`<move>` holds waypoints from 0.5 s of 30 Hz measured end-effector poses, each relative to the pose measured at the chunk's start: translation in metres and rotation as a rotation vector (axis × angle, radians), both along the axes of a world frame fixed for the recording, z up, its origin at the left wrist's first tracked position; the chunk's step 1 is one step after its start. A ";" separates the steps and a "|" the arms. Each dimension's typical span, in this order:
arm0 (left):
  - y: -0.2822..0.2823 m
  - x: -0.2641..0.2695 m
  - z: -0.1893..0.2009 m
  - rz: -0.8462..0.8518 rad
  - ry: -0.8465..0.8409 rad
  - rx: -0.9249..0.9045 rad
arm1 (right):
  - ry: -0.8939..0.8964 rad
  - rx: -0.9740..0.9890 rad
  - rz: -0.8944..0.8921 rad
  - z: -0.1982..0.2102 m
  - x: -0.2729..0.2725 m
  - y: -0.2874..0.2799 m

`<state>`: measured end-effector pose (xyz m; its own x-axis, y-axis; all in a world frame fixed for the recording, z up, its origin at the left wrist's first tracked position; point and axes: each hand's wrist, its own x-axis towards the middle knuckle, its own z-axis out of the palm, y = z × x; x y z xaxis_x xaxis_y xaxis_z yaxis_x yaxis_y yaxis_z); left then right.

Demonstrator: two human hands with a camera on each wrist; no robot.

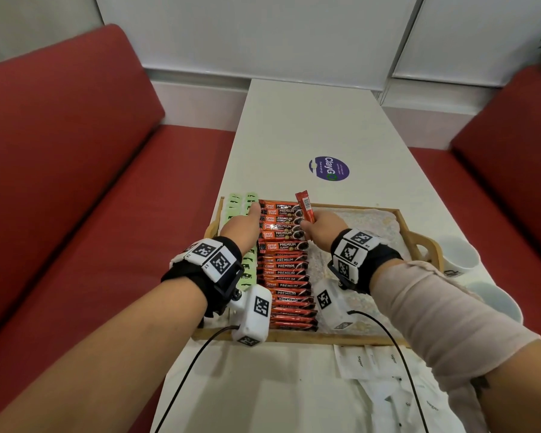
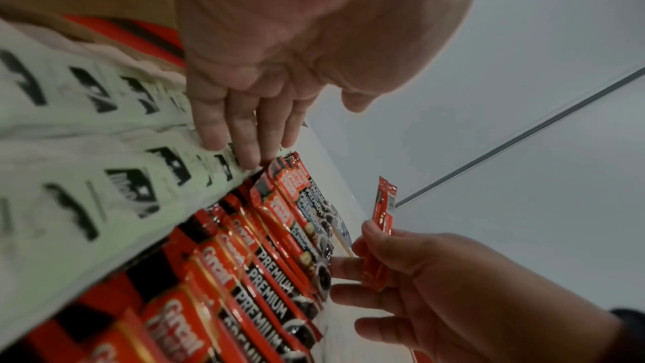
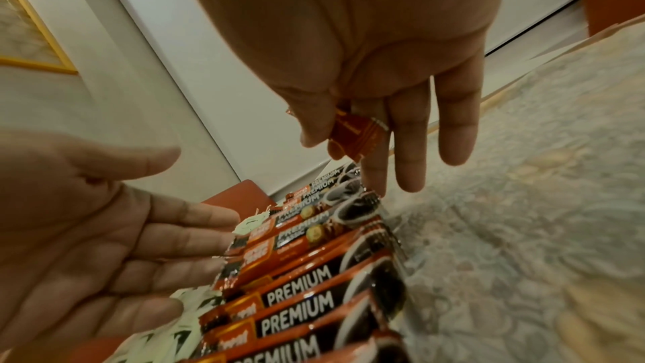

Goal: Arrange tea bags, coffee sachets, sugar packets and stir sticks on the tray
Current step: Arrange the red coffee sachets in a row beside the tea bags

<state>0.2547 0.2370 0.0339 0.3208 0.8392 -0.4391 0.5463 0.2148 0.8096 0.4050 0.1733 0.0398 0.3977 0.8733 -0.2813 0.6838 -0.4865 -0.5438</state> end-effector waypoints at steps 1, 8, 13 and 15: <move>-0.001 0.001 0.001 -0.009 0.017 0.013 | -0.010 -0.002 0.003 0.001 -0.001 0.000; -0.003 0.006 0.001 -0.139 0.129 0.108 | -0.030 -0.016 0.019 0.001 -0.003 0.000; -0.003 0.001 -0.002 -0.104 0.026 0.167 | -0.057 0.015 0.033 0.007 -0.001 -0.004; -0.008 -0.002 0.003 -0.049 -0.111 0.221 | -0.019 0.038 0.090 0.012 -0.003 -0.008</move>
